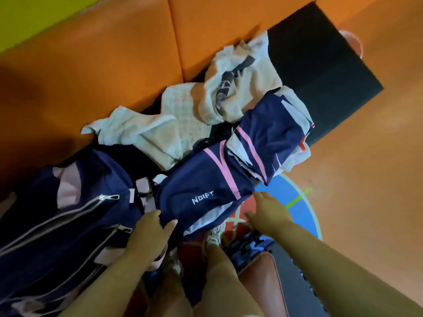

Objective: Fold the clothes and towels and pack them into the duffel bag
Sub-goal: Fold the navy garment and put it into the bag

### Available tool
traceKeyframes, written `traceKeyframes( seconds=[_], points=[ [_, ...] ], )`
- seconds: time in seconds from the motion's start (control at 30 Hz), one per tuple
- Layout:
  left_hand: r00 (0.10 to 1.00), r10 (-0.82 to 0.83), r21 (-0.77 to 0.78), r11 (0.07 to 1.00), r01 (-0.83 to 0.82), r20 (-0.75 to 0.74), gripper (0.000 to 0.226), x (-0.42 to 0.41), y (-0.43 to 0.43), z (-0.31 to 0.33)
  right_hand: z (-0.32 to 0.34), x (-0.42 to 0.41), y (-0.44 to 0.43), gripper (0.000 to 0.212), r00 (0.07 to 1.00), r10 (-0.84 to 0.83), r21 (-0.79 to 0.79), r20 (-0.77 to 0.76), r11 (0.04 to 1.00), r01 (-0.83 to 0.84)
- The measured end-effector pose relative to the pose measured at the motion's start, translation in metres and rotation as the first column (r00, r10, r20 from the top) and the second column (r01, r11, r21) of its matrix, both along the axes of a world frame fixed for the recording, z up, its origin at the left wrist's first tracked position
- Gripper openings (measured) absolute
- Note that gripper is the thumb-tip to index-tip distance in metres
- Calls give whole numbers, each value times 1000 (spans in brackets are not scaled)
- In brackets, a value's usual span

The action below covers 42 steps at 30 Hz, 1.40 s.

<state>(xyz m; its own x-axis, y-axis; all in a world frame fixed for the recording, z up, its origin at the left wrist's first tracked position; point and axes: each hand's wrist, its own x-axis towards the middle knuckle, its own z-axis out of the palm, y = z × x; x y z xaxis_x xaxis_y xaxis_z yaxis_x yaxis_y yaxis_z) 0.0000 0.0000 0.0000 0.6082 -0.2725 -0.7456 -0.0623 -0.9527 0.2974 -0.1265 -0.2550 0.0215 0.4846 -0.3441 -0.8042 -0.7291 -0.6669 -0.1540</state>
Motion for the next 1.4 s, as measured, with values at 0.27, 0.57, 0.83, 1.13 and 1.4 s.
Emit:
traceKeyframes(
  seconds=[0.27, 0.57, 0.83, 1.13, 1.4],
  points=[
    [836, 547, 28, 837, -546, -48, 87, 3, -38, -64, -65, 49, 13, 87, 990, -51, -84, 131, 994, 63],
    [747, 664, 2, 748, -664, -24, 88, 3, -53, -90, -95, 54, 32, 74, 958, -192, -165, 213, 959, 229],
    [755, 650, -38, 755, -654, -81, 62, 15, -38, -98, -92, 36, 38, 77, 926, -344, -75, 154, 931, 358],
    [751, 654, -102, 744, -660, -84, 47, 9, -31, -94, -100, 45, 28, 98, 831, -519, 55, 201, 853, 520],
    [796, 598, -207, 771, -602, -88, 56, 11, -16, -86, -104, 69, 34, 77, 868, -485, 88, 106, 874, 477]
  ],
)
